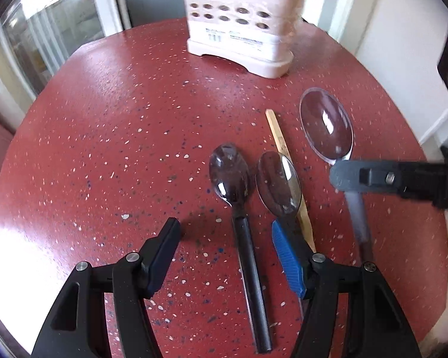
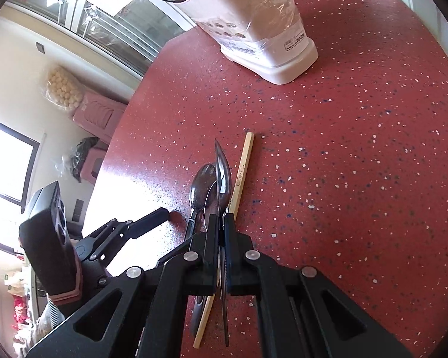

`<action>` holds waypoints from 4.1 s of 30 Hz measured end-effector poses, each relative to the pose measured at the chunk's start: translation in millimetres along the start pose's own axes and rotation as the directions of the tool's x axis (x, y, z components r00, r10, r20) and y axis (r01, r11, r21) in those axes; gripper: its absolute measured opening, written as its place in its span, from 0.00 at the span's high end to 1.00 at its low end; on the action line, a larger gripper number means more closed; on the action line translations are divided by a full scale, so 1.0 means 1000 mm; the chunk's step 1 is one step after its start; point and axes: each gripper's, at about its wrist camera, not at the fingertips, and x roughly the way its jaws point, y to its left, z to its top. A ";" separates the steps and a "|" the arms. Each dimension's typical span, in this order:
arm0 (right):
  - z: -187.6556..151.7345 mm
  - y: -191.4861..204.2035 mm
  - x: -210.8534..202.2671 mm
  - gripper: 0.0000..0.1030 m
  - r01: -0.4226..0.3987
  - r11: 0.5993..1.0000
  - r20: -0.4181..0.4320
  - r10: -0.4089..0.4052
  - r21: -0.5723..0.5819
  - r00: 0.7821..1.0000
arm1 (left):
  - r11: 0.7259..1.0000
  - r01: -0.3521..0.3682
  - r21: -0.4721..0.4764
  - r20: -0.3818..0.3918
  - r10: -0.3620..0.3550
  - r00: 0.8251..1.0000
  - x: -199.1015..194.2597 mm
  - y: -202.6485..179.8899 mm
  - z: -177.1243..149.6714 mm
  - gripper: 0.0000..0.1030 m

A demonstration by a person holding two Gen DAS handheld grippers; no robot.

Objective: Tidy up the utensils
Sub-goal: 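Close the right gripper on a dark-handled spoon, then grasp a dark-handled spoon with the left gripper while the right holds its spoon, then carry both spoons to the pink caddy and drop them in, then open both grippers and move them back over the remaining utensils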

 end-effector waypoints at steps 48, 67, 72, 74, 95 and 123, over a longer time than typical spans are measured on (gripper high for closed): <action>0.107 0.032 -0.125 0.97 -0.003 0.994 0.304 0.036 -0.109 0.952 | 0.965 0.213 -0.150 0.492 -0.114 0.863 -0.113 0.029 0.160 0.60; 0.195 0.047 -0.087 0.97 0.168 0.955 0.630 0.026 -0.246 0.776 | 0.970 0.182 -0.159 0.659 -0.033 0.752 -0.038 0.028 0.251 0.60; 0.184 0.045 -0.072 0.97 0.204 0.934 0.631 0.029 -0.293 0.775 | 0.978 0.158 -0.138 0.667 -0.026 0.745 -0.023 0.019 0.237 0.60; 0.178 0.046 -0.069 0.97 0.227 0.923 0.633 0.024 -0.312 0.774 | 0.983 0.137 -0.120 0.673 -0.021 0.739 -0.022 0.015 0.231 0.60; 0.156 0.016 -0.062 0.91 0.203 0.945 0.505 -0.048 -0.257 0.862 | 0.982 0.135 -0.130 0.597 -0.031 0.801 -0.021 0.021 0.194 0.60; 0.052 -0.004 -0.070 0.49 0.155 0.987 0.274 -0.140 -0.035 0.951 | 0.983 0.020 -0.181 0.335 0.043 0.941 -0.046 0.044 0.052 0.59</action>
